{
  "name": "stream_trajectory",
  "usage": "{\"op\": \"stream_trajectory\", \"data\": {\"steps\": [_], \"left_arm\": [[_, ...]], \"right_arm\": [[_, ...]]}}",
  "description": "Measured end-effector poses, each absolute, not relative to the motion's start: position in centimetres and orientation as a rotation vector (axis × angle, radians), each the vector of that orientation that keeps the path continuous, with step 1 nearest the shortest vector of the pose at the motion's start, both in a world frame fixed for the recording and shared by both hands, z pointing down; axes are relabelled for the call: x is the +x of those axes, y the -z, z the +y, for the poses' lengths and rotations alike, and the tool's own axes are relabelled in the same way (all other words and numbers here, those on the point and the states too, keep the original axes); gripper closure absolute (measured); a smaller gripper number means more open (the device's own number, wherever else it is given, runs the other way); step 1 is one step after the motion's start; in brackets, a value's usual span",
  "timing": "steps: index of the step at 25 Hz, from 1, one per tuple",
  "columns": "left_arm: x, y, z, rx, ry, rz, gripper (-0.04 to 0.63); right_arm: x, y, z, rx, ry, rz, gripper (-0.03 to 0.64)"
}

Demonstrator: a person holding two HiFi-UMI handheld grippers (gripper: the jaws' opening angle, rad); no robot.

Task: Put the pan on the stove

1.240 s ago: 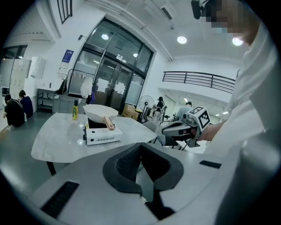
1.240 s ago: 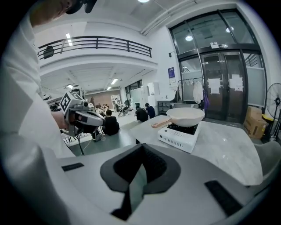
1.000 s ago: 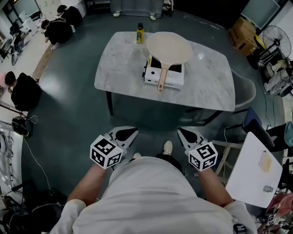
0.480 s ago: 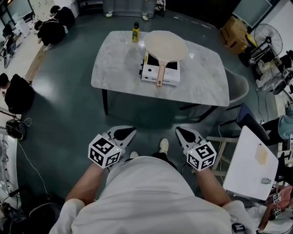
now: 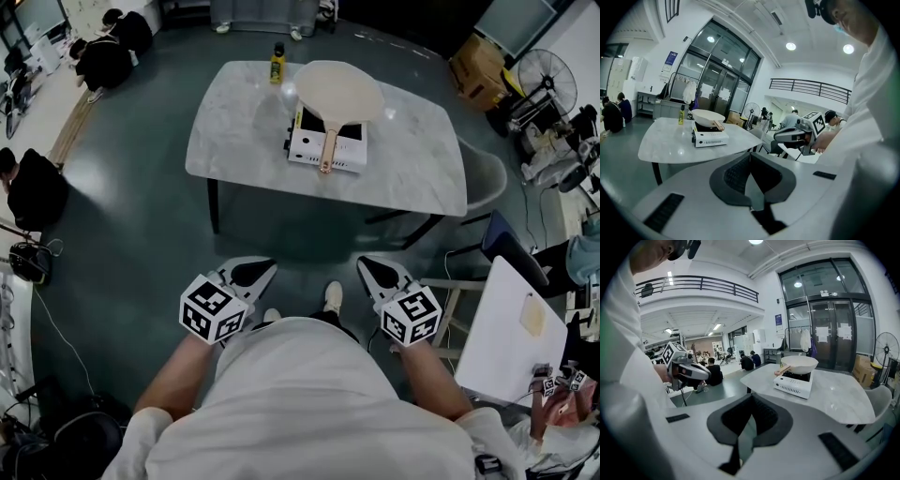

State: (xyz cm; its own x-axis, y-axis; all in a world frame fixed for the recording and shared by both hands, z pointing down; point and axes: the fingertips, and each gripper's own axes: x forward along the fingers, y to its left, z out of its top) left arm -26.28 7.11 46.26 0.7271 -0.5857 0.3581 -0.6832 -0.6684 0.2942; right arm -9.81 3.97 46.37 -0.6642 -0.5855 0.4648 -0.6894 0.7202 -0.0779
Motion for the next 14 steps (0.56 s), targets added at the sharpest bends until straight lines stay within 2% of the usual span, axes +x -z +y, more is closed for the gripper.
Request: {"op": "stream_trajectory", "data": {"steps": [14], "left_arm": [[-26.51, -45.75, 7.72, 2.519, -0.312, -0.989, 0.575]], "right_arm": [[-10.05, -45.79, 4.26, 0.965, -0.33, -2.502, 0.611]]}}
